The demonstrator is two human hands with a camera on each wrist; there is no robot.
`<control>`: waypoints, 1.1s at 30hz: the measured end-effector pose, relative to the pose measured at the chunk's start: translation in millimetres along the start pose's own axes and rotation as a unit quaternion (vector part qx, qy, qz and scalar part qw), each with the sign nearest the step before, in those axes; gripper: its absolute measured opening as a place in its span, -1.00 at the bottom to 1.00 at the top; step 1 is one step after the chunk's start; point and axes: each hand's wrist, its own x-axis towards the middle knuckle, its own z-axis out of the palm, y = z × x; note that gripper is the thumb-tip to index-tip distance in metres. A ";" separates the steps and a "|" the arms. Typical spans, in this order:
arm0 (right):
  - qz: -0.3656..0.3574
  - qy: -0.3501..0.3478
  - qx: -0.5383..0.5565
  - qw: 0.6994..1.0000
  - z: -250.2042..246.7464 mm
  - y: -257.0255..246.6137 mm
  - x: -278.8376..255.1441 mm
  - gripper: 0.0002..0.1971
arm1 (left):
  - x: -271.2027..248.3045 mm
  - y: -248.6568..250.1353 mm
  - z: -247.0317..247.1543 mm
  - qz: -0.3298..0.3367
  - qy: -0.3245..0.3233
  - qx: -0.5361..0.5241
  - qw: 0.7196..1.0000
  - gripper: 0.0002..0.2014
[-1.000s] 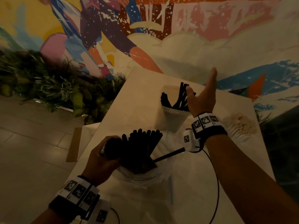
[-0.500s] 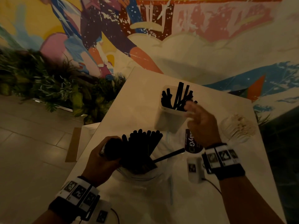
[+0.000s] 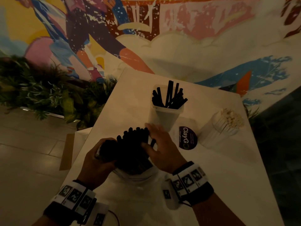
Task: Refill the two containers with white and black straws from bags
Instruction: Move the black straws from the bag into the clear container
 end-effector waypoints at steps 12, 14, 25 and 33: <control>-0.170 0.311 0.032 0.934 34.6 -4.3 -15.7 -0.80 | -4.3 -2.4 -4.2 0.024 0.010 0.013 1.000 -0.55; -0.174 0.327 0.079 0.925 27.9 -8.3 -20.6 -0.86 | -4.4 -2.4 -4.3 0.025 0.015 0.024 0.999 -0.54; -0.030 0.258 0.289 0.921 43.5 4.6 -18.7 -0.72 | -3.3 -1.9 -2.6 0.023 0.004 0.026 0.999 -0.52; 0.018 0.253 0.262 0.931 47.0 7.7 -13.6 -0.62 | -5.6 -2.4 -2.2 0.027 0.005 0.021 0.999 -0.51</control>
